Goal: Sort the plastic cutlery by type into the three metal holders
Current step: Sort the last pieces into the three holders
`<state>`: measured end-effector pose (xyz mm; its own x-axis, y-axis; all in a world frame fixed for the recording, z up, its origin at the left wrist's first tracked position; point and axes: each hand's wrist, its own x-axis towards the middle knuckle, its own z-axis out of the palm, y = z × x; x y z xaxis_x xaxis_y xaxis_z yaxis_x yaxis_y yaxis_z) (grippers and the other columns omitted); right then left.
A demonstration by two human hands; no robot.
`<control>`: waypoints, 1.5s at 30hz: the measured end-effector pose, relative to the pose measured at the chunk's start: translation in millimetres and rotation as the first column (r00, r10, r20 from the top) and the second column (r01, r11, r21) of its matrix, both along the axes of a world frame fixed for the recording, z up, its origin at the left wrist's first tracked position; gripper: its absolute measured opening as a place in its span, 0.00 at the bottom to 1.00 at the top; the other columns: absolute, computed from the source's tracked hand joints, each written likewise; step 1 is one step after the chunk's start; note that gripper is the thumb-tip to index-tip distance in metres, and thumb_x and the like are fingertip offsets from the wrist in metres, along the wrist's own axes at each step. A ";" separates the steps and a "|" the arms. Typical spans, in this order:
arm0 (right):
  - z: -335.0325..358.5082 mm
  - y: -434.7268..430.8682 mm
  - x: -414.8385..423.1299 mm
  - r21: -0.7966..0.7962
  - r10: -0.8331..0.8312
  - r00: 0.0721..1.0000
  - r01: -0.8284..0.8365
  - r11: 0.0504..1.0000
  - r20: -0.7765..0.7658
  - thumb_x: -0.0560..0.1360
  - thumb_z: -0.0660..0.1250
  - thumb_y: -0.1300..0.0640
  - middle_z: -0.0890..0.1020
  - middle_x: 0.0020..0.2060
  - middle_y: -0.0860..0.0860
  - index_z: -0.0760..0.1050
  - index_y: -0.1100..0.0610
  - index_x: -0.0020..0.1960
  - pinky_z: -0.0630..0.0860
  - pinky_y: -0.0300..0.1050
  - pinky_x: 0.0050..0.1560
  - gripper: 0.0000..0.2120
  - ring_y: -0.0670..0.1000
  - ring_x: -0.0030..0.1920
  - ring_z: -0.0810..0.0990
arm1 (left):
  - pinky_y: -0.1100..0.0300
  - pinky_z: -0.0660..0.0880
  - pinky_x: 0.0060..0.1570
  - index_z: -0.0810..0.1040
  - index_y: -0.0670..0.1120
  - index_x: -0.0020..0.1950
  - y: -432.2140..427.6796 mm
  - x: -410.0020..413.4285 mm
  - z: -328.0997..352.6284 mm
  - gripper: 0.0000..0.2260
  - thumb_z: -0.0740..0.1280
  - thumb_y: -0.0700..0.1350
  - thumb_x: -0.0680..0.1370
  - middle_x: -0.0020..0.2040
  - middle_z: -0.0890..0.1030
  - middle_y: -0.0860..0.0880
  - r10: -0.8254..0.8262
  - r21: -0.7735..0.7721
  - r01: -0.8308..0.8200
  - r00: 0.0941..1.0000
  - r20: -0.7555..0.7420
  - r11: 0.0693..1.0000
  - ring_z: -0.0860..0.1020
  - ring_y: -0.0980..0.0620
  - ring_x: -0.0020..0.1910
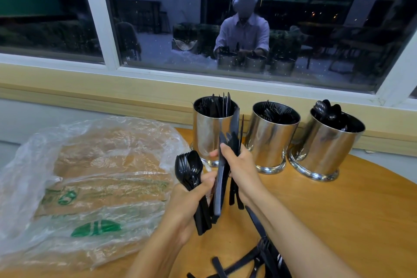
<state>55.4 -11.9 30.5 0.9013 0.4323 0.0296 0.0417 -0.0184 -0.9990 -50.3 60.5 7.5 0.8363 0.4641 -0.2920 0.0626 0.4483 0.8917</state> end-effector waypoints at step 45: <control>95.3 59.9 134.4 -0.539 0.207 0.915 0.014 0.842 0.347 0.73 0.74 0.50 0.77 0.57 0.56 0.72 0.60 0.63 0.71 0.45 0.55 0.24 0.54 0.58 0.75 | 0.64 0.72 0.28 0.82 0.41 0.57 19.8 29.0 39.3 0.12 0.69 0.42 0.76 0.37 0.79 0.49 0.054 -0.123 -0.034 0.985 0.161 0.992 0.69 0.56 0.26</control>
<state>189.8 47.9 125.8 0.8187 0.5651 0.1022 0.4406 -0.5040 -0.7429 -21.3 80.2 46.7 0.8570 0.4714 -0.2083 -0.1021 0.5514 0.8280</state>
